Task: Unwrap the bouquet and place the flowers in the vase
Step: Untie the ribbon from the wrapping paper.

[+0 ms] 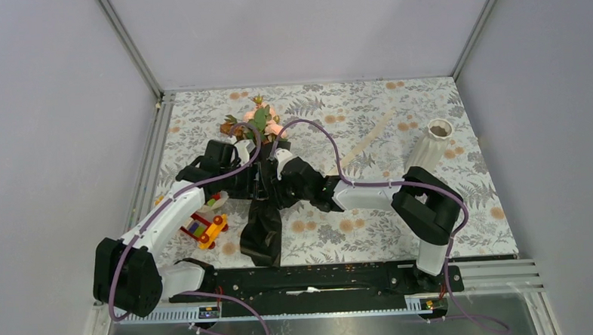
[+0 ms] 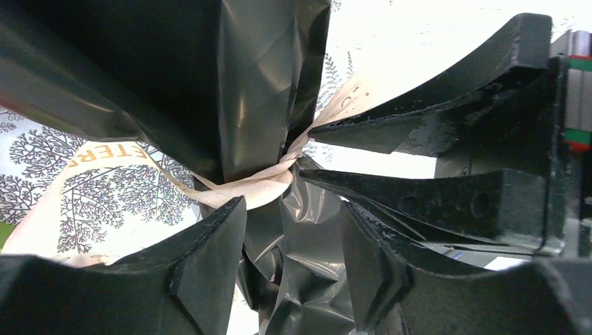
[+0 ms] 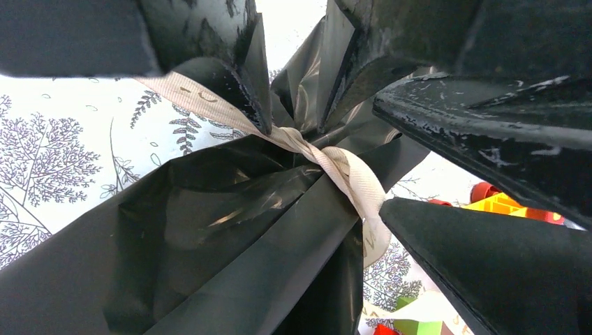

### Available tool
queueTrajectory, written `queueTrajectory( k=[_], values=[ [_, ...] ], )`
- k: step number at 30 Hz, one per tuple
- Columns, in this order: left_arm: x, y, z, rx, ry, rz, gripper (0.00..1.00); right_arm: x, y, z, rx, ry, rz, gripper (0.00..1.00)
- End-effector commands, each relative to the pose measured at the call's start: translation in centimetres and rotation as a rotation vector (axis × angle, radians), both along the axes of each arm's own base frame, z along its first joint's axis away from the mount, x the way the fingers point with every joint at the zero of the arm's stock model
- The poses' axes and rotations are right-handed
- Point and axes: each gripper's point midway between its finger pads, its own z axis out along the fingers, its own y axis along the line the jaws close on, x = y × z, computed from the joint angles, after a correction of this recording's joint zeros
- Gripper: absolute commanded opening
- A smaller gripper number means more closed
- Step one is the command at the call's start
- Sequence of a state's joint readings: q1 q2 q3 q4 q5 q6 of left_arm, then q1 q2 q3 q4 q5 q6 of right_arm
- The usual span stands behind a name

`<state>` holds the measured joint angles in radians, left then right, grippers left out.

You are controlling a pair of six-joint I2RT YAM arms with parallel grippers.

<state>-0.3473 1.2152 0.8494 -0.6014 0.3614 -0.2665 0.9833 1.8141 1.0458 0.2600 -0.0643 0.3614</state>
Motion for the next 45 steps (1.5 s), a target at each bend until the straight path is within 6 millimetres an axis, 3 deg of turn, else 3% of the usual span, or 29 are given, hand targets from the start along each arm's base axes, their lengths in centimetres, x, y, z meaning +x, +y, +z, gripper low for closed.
queueTrajectory(
  k=[1, 8, 12, 19, 23, 28, 37, 41, 45],
  values=[
    [1.1, 0.2, -0.3, 0.010, -0.030, 0.033, 0.56, 1.1, 1.1, 1.6, 0.062, -0.003, -0.031, 0.38],
    [1.3, 1.0, -1.7, 0.067, 0.010, 0.063, 0.56, 1.6, 1.8, 1.7, 0.092, 0.027, -0.070, 0.40],
    [1.3, 1.3, -2.1, 0.088, 0.015, 0.073, 0.51, 2.2, 1.6, 1.2, 0.077, 0.020, -0.110, 0.34],
    [1.1, 1.4, -3.0, 0.109, 0.042, 0.073, 0.36, 3.2, 1.8, 0.7, 0.051, -0.003, -0.132, 0.18],
    [1.0, 1.4, -3.6, 0.125, 0.061, 0.071, 0.23, 3.5, 1.7, 0.3, 0.040, -0.004, -0.148, 0.00],
    [1.1, 1.5, -3.3, 0.137, 0.040, 0.074, 0.01, 4.0, 0.1, 0.5, 0.037, -0.041, -0.223, 0.00],
    [1.3, 0.7, -0.1, 0.041, -0.113, 0.056, 0.00, 4.5, -3.4, 0.6, 0.012, -0.086, -0.353, 0.00],
    [0.4, 0.2, 0.1, 0.005, -0.097, 0.027, 0.00, 3.5, -3.4, 1.0, 0.045, -0.067, -0.316, 0.00],
    [-1.1, 0.2, -0.8, -0.016, -0.041, 0.036, 0.00, 1.0, -2.1, 2.9, 0.125, -0.054, -0.151, 0.03]
  ],
)
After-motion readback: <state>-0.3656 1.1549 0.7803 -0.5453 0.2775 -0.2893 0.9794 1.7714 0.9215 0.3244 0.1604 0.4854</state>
